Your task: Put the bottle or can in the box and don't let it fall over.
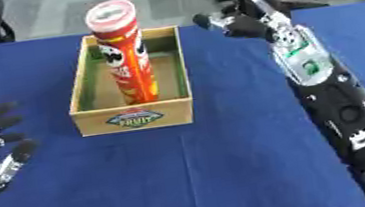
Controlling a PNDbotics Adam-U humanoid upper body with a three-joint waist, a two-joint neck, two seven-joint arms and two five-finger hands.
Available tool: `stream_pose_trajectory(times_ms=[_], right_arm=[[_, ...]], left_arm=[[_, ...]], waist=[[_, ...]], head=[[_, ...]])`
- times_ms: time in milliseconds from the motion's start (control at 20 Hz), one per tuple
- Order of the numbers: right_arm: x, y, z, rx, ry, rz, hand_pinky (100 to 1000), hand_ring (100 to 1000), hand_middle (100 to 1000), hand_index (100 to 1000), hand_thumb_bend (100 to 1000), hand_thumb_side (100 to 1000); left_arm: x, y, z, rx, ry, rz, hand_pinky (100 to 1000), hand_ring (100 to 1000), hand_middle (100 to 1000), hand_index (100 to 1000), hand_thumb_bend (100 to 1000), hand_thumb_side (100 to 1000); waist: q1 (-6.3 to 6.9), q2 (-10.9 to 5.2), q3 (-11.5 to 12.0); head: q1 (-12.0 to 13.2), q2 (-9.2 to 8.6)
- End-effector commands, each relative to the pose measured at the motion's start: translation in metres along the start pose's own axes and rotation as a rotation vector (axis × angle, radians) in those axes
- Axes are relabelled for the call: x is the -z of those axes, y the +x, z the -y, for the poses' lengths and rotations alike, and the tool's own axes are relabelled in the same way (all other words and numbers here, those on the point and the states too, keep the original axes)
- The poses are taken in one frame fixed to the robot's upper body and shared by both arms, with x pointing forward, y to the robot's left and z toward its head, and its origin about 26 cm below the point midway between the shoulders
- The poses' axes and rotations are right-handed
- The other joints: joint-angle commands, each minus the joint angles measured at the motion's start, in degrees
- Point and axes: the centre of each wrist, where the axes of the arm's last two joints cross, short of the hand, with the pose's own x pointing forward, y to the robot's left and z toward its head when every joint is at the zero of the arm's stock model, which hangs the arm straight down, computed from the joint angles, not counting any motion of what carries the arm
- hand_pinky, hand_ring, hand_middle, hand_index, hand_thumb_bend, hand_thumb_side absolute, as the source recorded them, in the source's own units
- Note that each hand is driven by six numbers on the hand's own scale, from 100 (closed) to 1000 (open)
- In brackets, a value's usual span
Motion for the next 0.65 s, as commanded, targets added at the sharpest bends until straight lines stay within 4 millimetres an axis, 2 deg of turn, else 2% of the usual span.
stream_pose_trajectory(times_ms=[50, 250, 300, 350, 550, 650], right_arm=[[-0.008, 0.01, 0.03, -0.002, -0.084, 0.043, 777, 860, 861, 944, 637, 470], [-0.033, -0.004, 0.045, 0.011, -0.151, -0.001, 759, 857, 861, 947, 611, 416], [-0.039, -0.007, 0.048, 0.015, -0.164, -0.01, 760, 861, 869, 951, 548, 391], [-0.045, -0.011, 0.051, 0.019, -0.172, -0.019, 761, 862, 874, 954, 596, 374], [-0.058, -0.016, 0.057, 0.03, -0.188, -0.029, 759, 866, 891, 974, 618, 380], [-0.07, -0.02, 0.061, 0.018, -0.218, -0.031, 755, 867, 896, 981, 632, 397]], left_arm=[[0.0, 0.003, -0.008, 0.022, 0.018, 0.006, 766, 880, 909, 931, 709, 707], [-0.001, 0.002, -0.009, 0.01, 0.031, -0.001, 761, 878, 908, 932, 709, 715], [-0.001, 0.002, -0.009, 0.005, 0.033, -0.001, 761, 878, 907, 932, 719, 725], [0.0, 0.002, -0.009, 0.002, 0.036, 0.0, 760, 878, 907, 932, 710, 714], [0.0, 0.003, -0.01, -0.006, 0.041, 0.004, 754, 875, 905, 930, 711, 716], [0.0, 0.003, -0.01, -0.016, 0.049, 0.006, 753, 873, 903, 929, 712, 716]], waist=[[0.01, -1.11, -0.3], [-0.06, -1.11, -0.7], [-0.04, -1.12, -0.8], [-0.02, -1.13, -0.9], [0.04, -1.14, -1.1], [0.17, -1.11, -1.5]], head=[[0.4, -0.41], [0.8, -0.31], [0.9, -0.31], [1.0, -0.34], [1.1, -0.39], [1.2, -0.26]])
